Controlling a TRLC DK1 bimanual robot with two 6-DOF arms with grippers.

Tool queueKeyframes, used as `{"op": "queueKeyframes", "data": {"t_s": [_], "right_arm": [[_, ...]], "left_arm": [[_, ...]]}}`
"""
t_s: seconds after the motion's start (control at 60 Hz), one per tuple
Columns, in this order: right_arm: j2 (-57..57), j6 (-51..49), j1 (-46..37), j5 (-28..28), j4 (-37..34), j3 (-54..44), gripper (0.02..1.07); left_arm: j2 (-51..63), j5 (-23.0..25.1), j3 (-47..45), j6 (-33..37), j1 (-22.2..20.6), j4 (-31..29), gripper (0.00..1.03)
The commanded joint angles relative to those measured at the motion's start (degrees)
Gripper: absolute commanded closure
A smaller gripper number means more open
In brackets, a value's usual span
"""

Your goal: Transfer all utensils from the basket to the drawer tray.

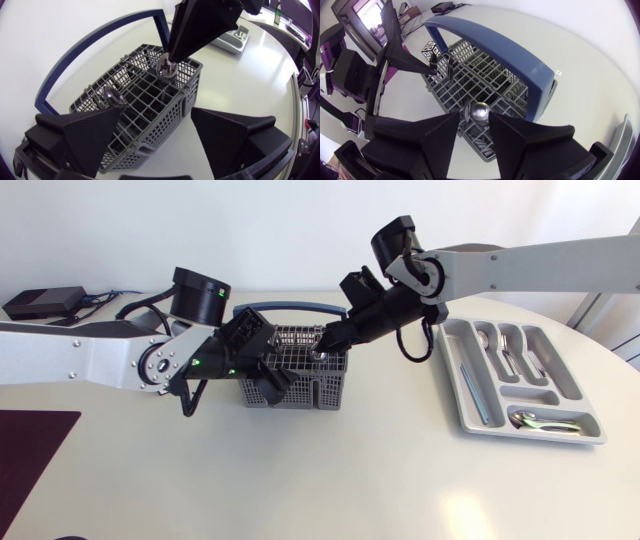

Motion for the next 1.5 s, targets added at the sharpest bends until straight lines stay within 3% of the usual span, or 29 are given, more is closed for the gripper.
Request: {"op": "queueKeyframes", "data": {"t_s": [0.0,0.15,0.35,0.767,1.183,1.483], "right_arm": [[2.4,2.0,1.1,-0.6,-0.5,1.9,0.75],[3.7,2.1,2.0,-0.6,-0.5,2.5,0.80],[3.8,2.0,2.0,-0.9,-0.2,2.5,1.01],[-2.1,1.7,1.9,-3.3,-0.4,0.7,1.02],[-10.8,1.0,0.4,-7.5,-8.1,2.4,1.02],[-23.0,-0.3,-3.5,-8.4,-11.5,-1.9,1.02]], "left_arm": [[0.2,0.8,-1.5,0.9,0.6,0.7,0.05],[0.8,0.9,-1.7,1.3,1.1,1.2,0.05],[1.1,0.9,-1.8,1.4,1.3,1.3,0.05],[1.4,0.9,-1.9,1.4,0.9,1.1,0.05],[1.5,0.8,-1.0,1.4,0.3,0.0,0.05],[0.6,0.8,1.6,-0.2,-1.4,-3.0,0.05]]}}
